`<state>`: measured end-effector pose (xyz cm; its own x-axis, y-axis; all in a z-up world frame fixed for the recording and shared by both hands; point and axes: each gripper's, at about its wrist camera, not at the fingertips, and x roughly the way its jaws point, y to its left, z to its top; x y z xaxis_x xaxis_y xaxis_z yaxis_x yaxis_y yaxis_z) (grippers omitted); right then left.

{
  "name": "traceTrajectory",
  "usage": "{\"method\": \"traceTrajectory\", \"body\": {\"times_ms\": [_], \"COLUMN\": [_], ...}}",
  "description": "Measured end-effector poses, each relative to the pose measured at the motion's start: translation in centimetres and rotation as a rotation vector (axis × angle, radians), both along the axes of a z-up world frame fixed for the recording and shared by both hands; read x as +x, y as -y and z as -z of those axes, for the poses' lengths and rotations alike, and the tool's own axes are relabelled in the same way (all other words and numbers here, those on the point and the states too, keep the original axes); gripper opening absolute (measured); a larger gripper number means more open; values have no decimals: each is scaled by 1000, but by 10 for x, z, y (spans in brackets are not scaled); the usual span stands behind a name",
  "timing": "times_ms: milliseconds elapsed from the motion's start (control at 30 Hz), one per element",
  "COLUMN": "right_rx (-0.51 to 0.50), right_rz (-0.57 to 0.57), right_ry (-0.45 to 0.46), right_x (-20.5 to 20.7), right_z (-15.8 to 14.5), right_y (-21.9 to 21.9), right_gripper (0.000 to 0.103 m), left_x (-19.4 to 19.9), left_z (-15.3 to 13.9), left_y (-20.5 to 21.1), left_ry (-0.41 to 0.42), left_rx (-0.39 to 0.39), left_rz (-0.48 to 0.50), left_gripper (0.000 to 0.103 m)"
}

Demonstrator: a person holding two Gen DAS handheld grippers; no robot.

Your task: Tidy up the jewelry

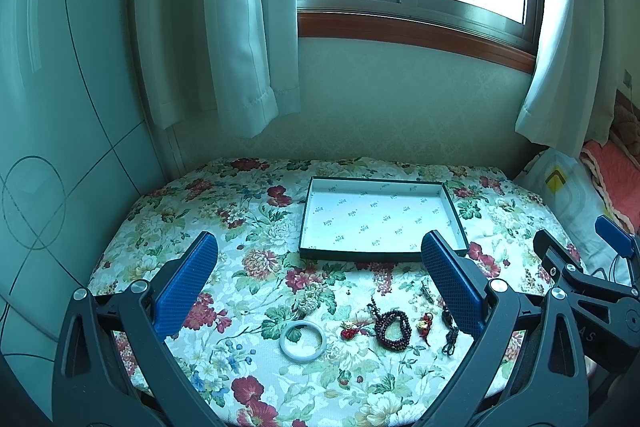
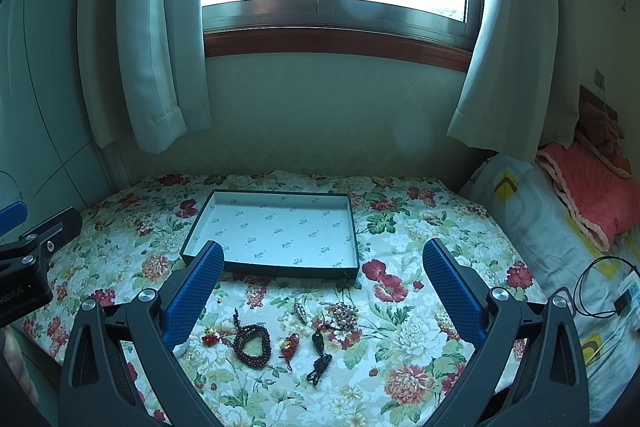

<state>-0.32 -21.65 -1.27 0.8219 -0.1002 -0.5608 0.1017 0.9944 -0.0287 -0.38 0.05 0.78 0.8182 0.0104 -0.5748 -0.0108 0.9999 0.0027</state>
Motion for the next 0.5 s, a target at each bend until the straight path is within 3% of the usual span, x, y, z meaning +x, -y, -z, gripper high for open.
{"method": "traceTrajectory", "body": {"times_ms": [200,367,500], "right_rx": [0,11,43], "right_rz": [9,23,40], "right_ry": [-22,-86,-187], "right_x": [10,30,47], "right_z": [6,54,103], "right_y": [7,18,35], "right_gripper": [99,99,99], "left_x": [7,36,57], "left_z": [19,65,110], "left_y": [2,-2,-12], "left_ry": [-30,-139,-223], "left_rx": [-4,2,2], "left_rz": [10,20,-5], "left_gripper": [101,101,101]}}
